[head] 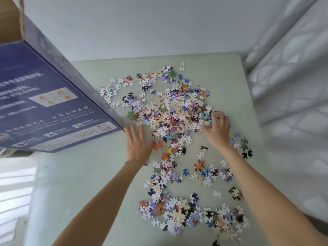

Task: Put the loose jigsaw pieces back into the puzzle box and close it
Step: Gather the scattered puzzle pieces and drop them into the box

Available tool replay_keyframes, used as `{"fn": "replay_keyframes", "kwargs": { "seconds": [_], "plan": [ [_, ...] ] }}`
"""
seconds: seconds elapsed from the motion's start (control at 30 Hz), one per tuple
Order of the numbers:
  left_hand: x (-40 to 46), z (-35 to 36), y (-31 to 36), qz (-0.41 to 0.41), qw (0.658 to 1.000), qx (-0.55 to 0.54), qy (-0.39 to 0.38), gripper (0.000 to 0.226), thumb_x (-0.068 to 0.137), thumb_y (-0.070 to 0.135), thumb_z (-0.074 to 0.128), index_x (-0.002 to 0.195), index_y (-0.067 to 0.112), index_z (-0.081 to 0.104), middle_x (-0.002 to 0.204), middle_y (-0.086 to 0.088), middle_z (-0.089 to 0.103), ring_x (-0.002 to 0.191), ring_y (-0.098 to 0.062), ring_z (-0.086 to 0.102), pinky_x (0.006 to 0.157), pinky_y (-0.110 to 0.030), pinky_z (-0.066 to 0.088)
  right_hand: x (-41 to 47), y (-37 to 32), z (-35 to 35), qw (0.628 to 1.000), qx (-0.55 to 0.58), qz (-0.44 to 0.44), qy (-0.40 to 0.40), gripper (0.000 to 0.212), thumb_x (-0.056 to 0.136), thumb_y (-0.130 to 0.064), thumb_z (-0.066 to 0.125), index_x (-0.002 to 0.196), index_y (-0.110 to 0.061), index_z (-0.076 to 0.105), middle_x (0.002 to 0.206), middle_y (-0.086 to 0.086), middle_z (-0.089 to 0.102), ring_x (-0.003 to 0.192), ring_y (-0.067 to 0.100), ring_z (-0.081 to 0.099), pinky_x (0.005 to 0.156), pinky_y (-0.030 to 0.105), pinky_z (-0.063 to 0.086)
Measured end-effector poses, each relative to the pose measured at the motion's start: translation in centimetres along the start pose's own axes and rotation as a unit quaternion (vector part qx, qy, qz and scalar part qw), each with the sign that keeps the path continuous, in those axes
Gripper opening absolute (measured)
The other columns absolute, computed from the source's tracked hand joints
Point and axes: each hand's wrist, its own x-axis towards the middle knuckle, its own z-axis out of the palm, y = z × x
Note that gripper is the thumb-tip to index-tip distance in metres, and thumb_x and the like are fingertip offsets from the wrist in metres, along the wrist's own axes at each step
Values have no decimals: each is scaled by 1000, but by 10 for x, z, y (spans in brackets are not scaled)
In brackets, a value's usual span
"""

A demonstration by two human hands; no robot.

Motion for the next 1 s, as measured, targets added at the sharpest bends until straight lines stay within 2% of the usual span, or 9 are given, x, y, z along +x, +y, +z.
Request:
{"fn": "replay_keyframes", "kwargs": {
  "seconds": [0.2, 0.33, 0.4, 0.5, 0.6, 0.67, 0.83, 0.93, 1.0],
  "plan": [
    [-52, 14, 7, 134, 990, -2, -42, 67, 93, 58, 23, 149, 25, 9, 157, -1, -7, 143, -20, -15, 116, -39, 12, -69, -14, 20, 976, 44, -201, -77, 56, 94, -36, 48, 143, -17, 31, 157, 2, 7, 144, 19, 1, 118, 43, 5],
    [-76, 12, 8, 184, 980, -67, -44, 53, 96, 47, 36, 145, 27, 27, 154, 3, 21, 141, -16, 21, 111, -36, 31, -116, -7, 24, 960, 75, -245, -115, 50, 94, -35, 45, 141, -22, 35, 153, -6, 21, 139, 8, 15, 113, 36, 21],
    [-81, 10, 0, 179, 979, -97, -13, 49, 95, 43, 43, 140, 26, 36, 149, 1, 32, 135, -18, 33, 107, -38, 37, -129, 13, 20, 977, 87, -193, -32, 46, 94, -32, 45, 138, -20, 41, 151, -3, 27, 139, 11, 19, 113, 36, 20],
    [-93, 14, -15, 179, 981, -70, 2, 52, 91, 41, 53, 139, 25, 39, 145, -3, 37, 133, -23, 34, 107, -40, 36, -156, 62, 20, 995, 40, -25, 83, 49, 95, -32, 48, 140, -16, 38, 153, 4, 25, 142, 24, 17, 116, 47, 12],
    [-111, 20, -22, 175, 984, -21, -26, 60, 88, 45, 56, 141, 24, 36, 148, -3, 32, 136, -23, 28, 111, -41, 31, -195, 91, 36, 987, 39, 136, 73, 66, 92, -54, 31, 146, -16, 27, 156, 8, 12, 144, 32, 5, 114, 57, 5],
    [-123, 23, -28, 180, 983, -12, -46, 65, 87, 49, 56, 143, 26, 33, 151, 0, 27, 138, -21, 24, 112, -40, 29, -207, 82, 52, 986, 46, 149, 60, 76, 86, -61, 15, 148, -17, 20, 157, 8, 5, 144, 32, 0, 113, 58, 3],
    [-147, 22, -43, 216, 972, -28, -89, 72, 84, 47, 61, 144, 28, 29, 151, 4, 27, 137, -18, 26, 111, -37, 30, -190, -1, 70, 997, 79, 0, 9, 70, 89, -58, 15, 149, -23, 10, 156, 2, -8, 143, 29, -5, 111, 51, -12],
    [-163, 22, -53, 230, 968, -37, -91, 74, 81, 44, 66, 143, 26, 31, 149, 3, 31, 134, -20, 31, 109, -39, 34, -196, -25, 73, 981, 150, -116, -28, 61, 94, -46, 36, 148, -24, 18, 157, 0, -5, 144, 23, -2, 115, 46, 7],
    [-176, 25, -63, 227, 971, -14, -73, 80, 76, 45, 70, 143, 26, 30, 148, 1, 32, 134, -23, 31, 108, -43, 34, -211, -21, 65, 968, 200, -149, -28, 60, 93, -27, 50, 146, -22, 23, 157, -2, -1, 144, 16, 6, 108, 23, 25]
  ]
}}
